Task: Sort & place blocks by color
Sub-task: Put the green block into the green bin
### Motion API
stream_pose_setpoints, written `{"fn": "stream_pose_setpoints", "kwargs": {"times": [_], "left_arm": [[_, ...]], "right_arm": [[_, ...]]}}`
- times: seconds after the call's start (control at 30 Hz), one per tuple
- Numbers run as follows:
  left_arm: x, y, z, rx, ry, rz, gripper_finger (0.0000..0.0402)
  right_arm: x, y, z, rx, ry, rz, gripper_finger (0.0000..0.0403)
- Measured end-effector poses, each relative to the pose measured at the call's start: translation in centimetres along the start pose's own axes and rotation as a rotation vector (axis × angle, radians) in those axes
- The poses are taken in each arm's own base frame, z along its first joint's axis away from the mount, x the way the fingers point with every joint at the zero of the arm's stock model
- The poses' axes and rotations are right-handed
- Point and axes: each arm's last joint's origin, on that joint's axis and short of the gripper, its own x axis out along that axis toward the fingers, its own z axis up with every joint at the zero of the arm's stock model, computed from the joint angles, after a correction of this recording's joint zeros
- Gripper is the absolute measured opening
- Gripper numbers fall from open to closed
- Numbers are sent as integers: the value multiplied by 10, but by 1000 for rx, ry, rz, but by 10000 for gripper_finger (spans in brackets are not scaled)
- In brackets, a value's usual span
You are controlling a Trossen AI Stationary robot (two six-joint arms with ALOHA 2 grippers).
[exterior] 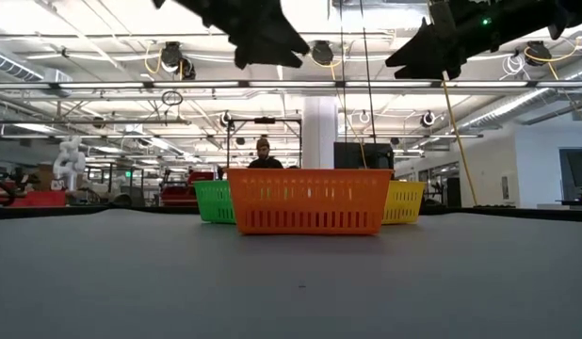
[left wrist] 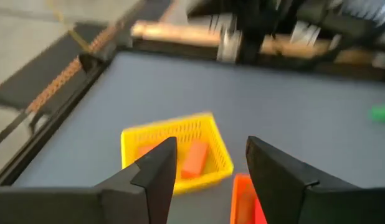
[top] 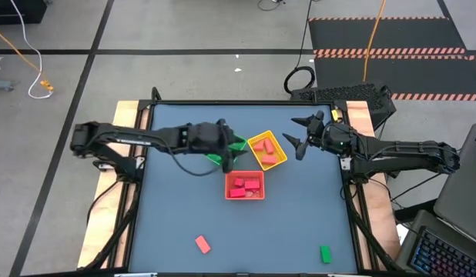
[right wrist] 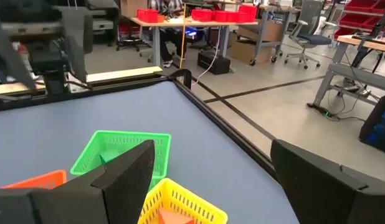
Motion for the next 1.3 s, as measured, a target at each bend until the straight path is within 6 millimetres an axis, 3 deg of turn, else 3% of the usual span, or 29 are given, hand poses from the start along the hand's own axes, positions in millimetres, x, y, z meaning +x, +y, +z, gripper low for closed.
{"fn": "stream_pose_setpoints", "kwargs": {"times": [0.3, 0.53, 0.67, 0.83, 1.07, 1.3], "left_arm": [[-26, 13, -36, -48, -372, -114, 177], [-33, 21, -65, -15, -507, -163, 179], [-35, 35, -74, -23, -483, -197, 179], [-48, 57, -77, -12, -499, -224, 179], [-70, 70, -92, 9, -528, -194, 179], [-81, 68, -106, 23, -582, -191, 179]], "right_arm": [[5, 4, -2, 9, 9, 52, 313], [19, 15, -8, 94, 53, 192, 313], [22, 27, -22, 83, 176, 275, 313], [12, 38, -31, 87, 349, 350, 313], [-1, 67, -8, 73, 607, 415, 313], [-3, 115, 12, 32, 1029, 358, 313]]}}
